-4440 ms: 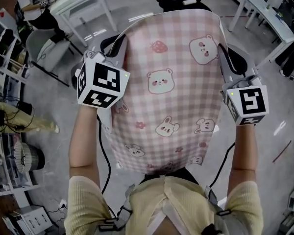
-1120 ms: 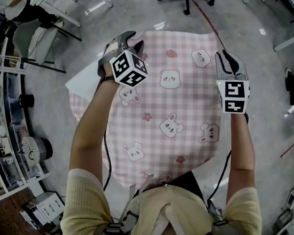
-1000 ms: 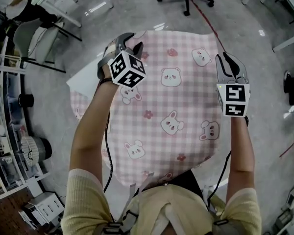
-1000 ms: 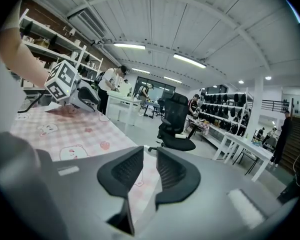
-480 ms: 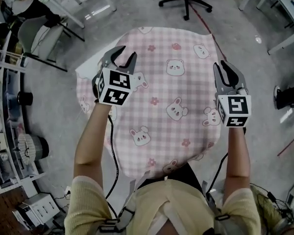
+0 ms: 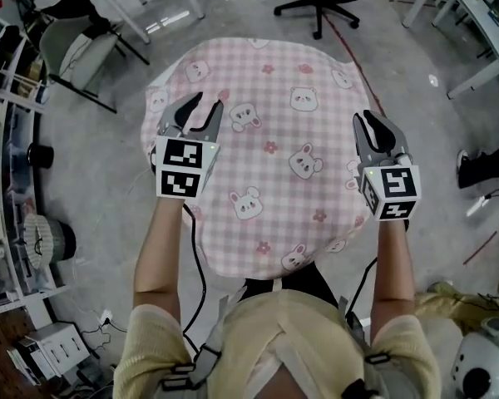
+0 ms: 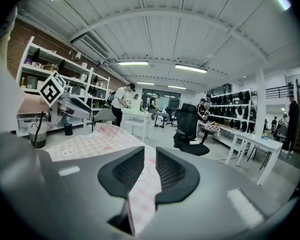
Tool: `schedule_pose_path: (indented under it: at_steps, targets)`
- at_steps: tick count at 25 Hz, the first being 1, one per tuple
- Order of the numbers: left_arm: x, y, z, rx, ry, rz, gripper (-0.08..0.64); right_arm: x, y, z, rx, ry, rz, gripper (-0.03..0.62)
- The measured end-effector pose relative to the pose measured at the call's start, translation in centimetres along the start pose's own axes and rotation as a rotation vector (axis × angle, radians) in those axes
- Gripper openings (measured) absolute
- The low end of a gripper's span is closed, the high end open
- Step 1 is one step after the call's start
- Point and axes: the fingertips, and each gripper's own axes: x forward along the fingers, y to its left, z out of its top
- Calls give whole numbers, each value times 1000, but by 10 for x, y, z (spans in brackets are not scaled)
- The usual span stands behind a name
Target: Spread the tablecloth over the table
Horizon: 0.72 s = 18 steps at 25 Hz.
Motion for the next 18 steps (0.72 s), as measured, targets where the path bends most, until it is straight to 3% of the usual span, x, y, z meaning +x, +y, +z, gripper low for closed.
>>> schedule_pose_path:
  at_steps: [18]
  targets:
    - [-121, -23, -18, -194, -92, -34, 149, -85, 79, 31, 38, -35, -10, 5]
